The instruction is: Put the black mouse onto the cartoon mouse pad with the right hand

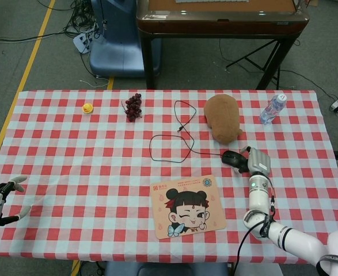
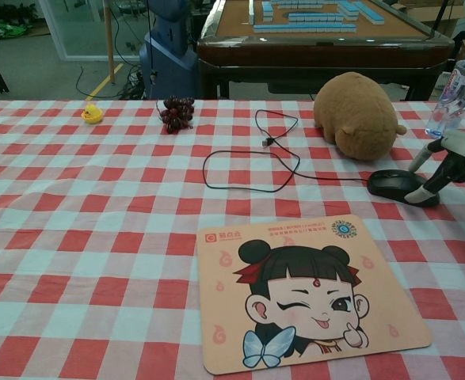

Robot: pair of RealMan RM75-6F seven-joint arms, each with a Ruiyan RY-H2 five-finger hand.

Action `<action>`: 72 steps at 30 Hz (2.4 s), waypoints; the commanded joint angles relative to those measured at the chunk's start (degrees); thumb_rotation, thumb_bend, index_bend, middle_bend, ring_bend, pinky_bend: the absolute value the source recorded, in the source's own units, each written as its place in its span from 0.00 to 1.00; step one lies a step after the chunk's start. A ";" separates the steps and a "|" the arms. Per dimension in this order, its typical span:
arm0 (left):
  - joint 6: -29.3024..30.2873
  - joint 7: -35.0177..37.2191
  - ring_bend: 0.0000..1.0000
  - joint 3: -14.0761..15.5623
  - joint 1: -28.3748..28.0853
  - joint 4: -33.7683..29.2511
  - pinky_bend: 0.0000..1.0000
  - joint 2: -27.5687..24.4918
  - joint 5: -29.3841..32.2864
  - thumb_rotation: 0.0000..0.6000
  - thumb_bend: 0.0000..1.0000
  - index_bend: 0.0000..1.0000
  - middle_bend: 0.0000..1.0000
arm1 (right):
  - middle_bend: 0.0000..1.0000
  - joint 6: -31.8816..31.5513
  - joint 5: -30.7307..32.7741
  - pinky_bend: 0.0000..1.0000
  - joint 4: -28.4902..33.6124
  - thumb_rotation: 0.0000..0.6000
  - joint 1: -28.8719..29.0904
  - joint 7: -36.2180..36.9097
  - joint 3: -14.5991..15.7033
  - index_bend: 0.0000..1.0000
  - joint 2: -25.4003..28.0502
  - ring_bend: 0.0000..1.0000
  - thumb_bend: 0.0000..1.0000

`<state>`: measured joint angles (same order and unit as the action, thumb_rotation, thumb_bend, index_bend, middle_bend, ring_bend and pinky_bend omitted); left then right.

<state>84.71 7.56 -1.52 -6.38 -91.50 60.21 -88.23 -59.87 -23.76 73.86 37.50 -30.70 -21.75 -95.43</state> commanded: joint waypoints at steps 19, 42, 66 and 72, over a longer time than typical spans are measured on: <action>0.59 0.90 0.38 -0.12 0.31 0.06 0.55 -0.36 -0.01 1.00 0.22 0.29 0.44 | 1.00 2.61 3.80 1.00 -2.99 1.00 1.29 -0.73 0.25 0.43 -1.36 1.00 0.14; -0.11 -0.55 0.38 -0.02 -0.06 -0.10 0.55 0.09 -0.05 1.00 0.22 0.29 0.44 | 1.00 0.94 -5.85 1.00 19.22 1.00 -4.80 5.82 4.86 0.46 11.26 1.00 0.21; -0.10 0.66 0.38 -0.33 0.10 0.09 0.55 -0.42 0.72 1.00 0.22 0.29 0.44 | 1.00 -9.18 -19.57 1.00 28.57 1.00 -2.52 -8.75 16.86 0.46 7.62 1.00 0.21; -0.07 0.94 0.38 -0.43 0.16 0.16 0.55 -0.54 0.94 1.00 0.22 0.29 0.44 | 1.00 -10.16 -21.92 1.00 28.05 1.00 -2.25 -10.66 18.13 0.46 5.24 1.00 0.21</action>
<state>84.64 8.50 -1.95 -6.22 -91.34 59.68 -87.30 -69.86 -45.32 102.13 35.18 -41.17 -3.82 -89.79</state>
